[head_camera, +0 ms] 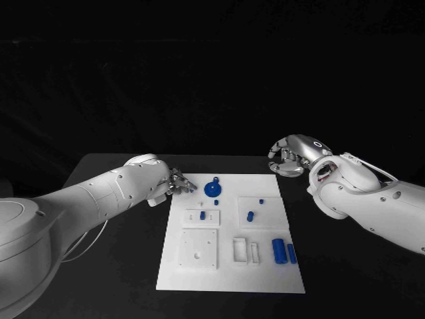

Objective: Assemble the parts on the task board

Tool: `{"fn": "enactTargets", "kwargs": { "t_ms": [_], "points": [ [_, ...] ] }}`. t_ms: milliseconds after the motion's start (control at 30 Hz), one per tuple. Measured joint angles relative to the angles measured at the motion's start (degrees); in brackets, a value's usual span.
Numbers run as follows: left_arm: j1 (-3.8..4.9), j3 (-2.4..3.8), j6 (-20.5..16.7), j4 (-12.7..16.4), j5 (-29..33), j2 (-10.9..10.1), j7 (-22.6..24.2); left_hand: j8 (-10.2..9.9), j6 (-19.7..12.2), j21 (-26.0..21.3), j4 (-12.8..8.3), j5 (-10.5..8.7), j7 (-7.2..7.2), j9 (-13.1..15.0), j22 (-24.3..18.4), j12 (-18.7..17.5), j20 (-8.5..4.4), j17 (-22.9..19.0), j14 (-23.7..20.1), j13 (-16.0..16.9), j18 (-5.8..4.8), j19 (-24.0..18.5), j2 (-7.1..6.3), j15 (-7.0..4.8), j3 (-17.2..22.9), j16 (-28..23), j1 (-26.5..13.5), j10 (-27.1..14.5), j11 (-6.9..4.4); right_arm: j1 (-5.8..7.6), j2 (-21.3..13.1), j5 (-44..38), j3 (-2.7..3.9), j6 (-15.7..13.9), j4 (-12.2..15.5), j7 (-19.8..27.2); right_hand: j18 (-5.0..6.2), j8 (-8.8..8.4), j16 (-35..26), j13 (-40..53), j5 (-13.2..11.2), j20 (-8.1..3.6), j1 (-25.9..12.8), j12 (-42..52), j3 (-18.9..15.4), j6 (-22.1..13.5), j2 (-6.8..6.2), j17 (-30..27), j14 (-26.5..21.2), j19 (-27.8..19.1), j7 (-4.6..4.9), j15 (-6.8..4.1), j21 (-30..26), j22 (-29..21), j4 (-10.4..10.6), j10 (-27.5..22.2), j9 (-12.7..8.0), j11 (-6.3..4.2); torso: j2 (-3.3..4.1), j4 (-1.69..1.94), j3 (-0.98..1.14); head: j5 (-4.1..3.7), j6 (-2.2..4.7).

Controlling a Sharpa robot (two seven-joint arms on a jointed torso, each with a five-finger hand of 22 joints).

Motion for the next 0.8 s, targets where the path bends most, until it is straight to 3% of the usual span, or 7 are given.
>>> {"fn": "enactTargets", "kwargs": {
  "t_ms": [500, 533, 800],
  "points": [
    [-0.09, 0.01, -0.04, -0.67, 1.33, 0.2, 0.58, -0.53, -0.01, -0.22, -0.46, 0.0, 0.0, -0.38, 0.16, -0.22, 0.0, -0.01, -0.02, -0.15, 0.0, 0.0, 0.36, 0.02, -0.64, 0.0, 0.36, -0.21, 0.21, 0.0, 0.13, 0.0, 0.0, 0.0, -0.11, 0.01, 0.0, 0.0, 0.0, 0.01, 0.0, 0.02, 0.0, 0.0, 0.0, 0.0, 0.0, -0.01, 0.0, -0.01, 0.0, 0.0, 0.0, 0.0, 0.0, 0.0, -0.01, 0.0, 0.05, 0.02, 0.02, 0.05, 0.02],
    [-0.09, 0.01, -0.04, -0.69, 1.4, 0.2, 0.61, -0.63, -0.01, -0.22, -0.31, 0.0, 0.0, -0.41, 0.17, -0.22, 0.0, -0.01, -0.02, -0.15, -0.53, 0.0, 0.53, 0.02, -0.79, 0.0, 0.18, -0.21, 0.21, 0.0, 0.14, 0.0, 0.0, 0.0, -0.11, 0.01, 0.0, 0.0, 0.0, 0.01, 0.0, 0.02, 0.0, 0.0, 0.0, 0.0, 0.0, -0.01, 0.0, -0.01, 0.0, 0.0, 0.0, 0.0, 0.0, 0.0, -0.01, 0.0, 0.05, 0.02, 0.02, 0.05, 0.02],
    [-0.06, 0.02, -0.08, -0.81, 1.89, 0.31, 0.73, -0.86, -0.01, -0.67, 1.56, 0.0, -0.01, -0.95, 0.23, -0.22, 0.0, -0.02, -0.03, -0.3, -0.62, 0.0, -1.16, 0.04, -1.69, 0.0, -1.62, -0.21, 0.21, 0.0, 0.2, 0.0, 0.0, 0.0, -0.13, 0.01, 0.0, 0.0, 0.0, 0.01, 0.0, 0.04, 0.0, 0.0, 0.0, 0.0, 0.0, -0.02, 0.0, -0.02, 0.0, 0.0, 0.0, -0.01, 0.0, 0.0, -0.01, 0.0, 0.08, 0.03, 0.02, -0.01, -0.02]
  ]
}}
